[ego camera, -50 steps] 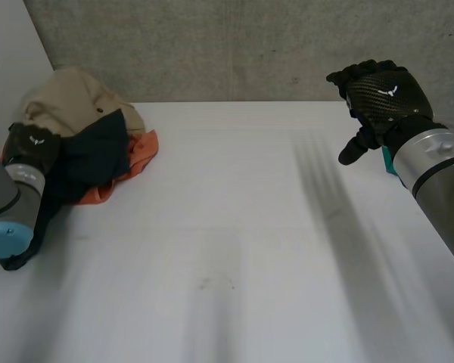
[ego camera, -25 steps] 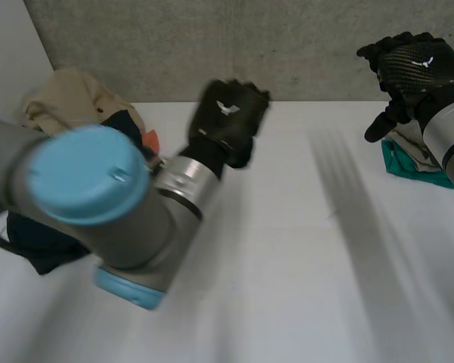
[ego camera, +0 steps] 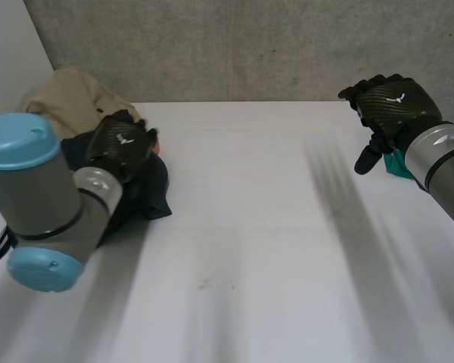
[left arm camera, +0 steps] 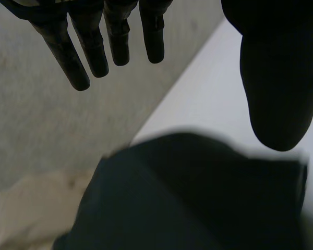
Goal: Fold the laundry.
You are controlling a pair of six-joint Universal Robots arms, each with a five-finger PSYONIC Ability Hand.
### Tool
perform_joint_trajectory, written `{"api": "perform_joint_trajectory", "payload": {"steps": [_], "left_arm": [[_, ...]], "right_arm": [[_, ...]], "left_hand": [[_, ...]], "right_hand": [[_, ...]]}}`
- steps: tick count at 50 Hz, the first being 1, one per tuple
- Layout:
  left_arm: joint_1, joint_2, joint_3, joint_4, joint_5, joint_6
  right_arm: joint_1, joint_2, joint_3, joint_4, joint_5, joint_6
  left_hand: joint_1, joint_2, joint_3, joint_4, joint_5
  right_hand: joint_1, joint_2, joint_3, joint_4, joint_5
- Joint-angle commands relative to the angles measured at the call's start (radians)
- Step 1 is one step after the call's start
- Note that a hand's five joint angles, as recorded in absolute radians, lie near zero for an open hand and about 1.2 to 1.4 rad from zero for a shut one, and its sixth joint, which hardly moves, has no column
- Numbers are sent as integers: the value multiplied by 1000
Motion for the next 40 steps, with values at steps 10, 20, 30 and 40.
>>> {"api": "perform_joint_trajectory", "payload": {"steps": [10, 20, 30, 40], "left_arm": [[108, -166, 32, 2, 132, 94], [82, -205, 138, 10, 100, 77], [-151, -9, 266, 13, 83, -308], [-361, -202, 443, 30, -26, -384]], "right_arm": [[1, 13, 10, 1, 0, -12], [-11, 10, 1, -2, 2, -14], [-21, -7, -50, 21, 22, -9], [-44, -4, -35, 63, 33, 54]], "left_hand": [[83, 101, 92, 100, 108], [1075, 1094, 1084, 1092, 1100], [1075, 1094, 1084, 1092, 1100], [1075, 1094, 1084, 1092, 1100]], "right_hand": [[-62, -46, -41, -40, -51], [-62, -46, -41, -40, -51], [-62, -46, -41, -40, -51], [-62, -46, -41, -40, -51]]}}
